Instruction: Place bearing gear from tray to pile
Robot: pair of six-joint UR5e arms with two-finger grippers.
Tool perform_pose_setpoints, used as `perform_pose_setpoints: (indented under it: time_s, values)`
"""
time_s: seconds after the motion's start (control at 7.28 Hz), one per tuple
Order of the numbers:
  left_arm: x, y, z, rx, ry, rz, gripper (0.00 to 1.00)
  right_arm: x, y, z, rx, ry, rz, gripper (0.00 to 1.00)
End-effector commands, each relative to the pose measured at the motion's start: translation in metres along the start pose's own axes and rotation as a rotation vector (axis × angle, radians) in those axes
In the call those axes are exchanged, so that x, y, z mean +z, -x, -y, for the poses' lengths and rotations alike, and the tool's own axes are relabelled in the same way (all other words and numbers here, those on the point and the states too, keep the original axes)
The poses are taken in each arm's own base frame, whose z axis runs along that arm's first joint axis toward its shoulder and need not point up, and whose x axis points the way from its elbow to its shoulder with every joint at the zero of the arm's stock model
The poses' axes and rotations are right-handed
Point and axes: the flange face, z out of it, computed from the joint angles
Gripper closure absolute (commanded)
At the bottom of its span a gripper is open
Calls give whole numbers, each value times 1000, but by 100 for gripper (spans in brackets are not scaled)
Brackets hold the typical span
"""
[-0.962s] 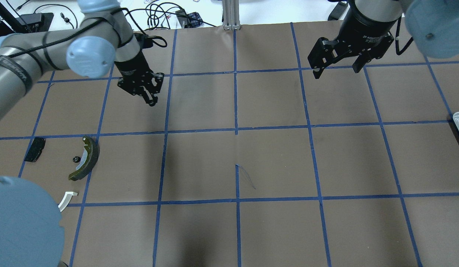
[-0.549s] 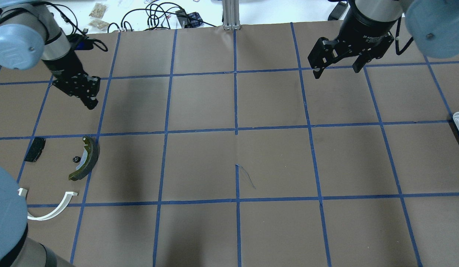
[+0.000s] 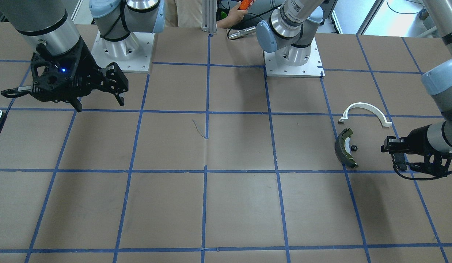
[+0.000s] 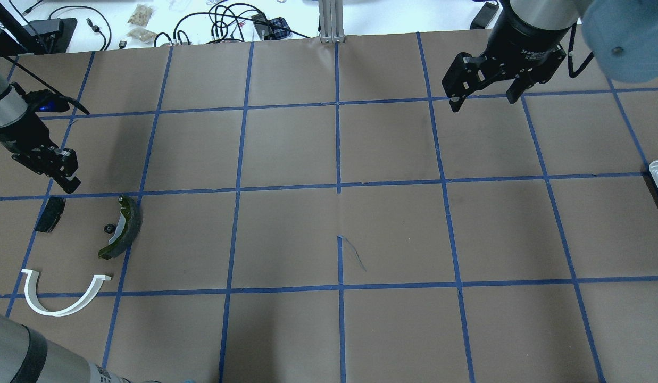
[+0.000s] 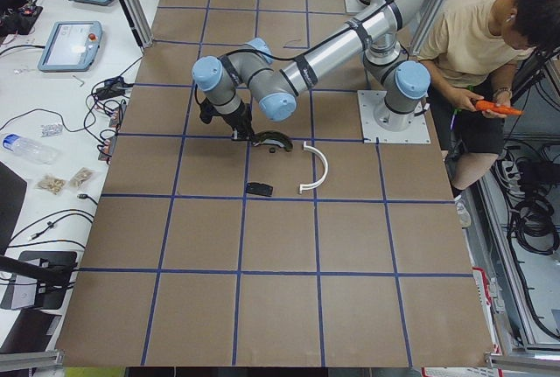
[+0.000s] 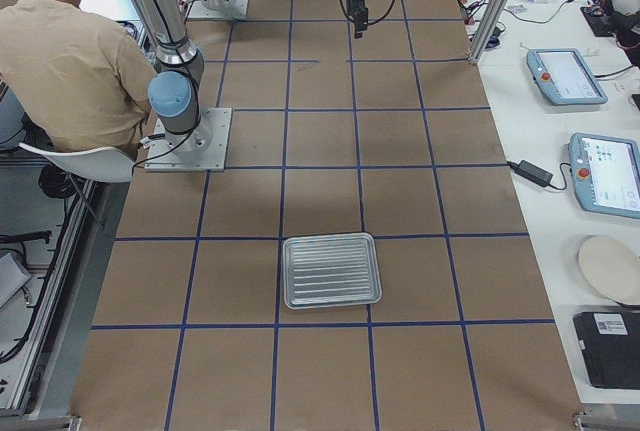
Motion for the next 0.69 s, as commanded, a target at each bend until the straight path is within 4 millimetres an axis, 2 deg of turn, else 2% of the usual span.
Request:
perform_pose_setpoints:
  time_s: [0.0,0.27,0.55]
  values:
    - [46,26,-20,24,-45,23,100,-1,1,0,-1,-1,-1,0]
    - [71,30,-28,38,-52,25,100,-1,0,0,1,-1,-3,0]
    - [84,25,-32,38,-39,11,100,-1,0,0,1,-1,-1,0]
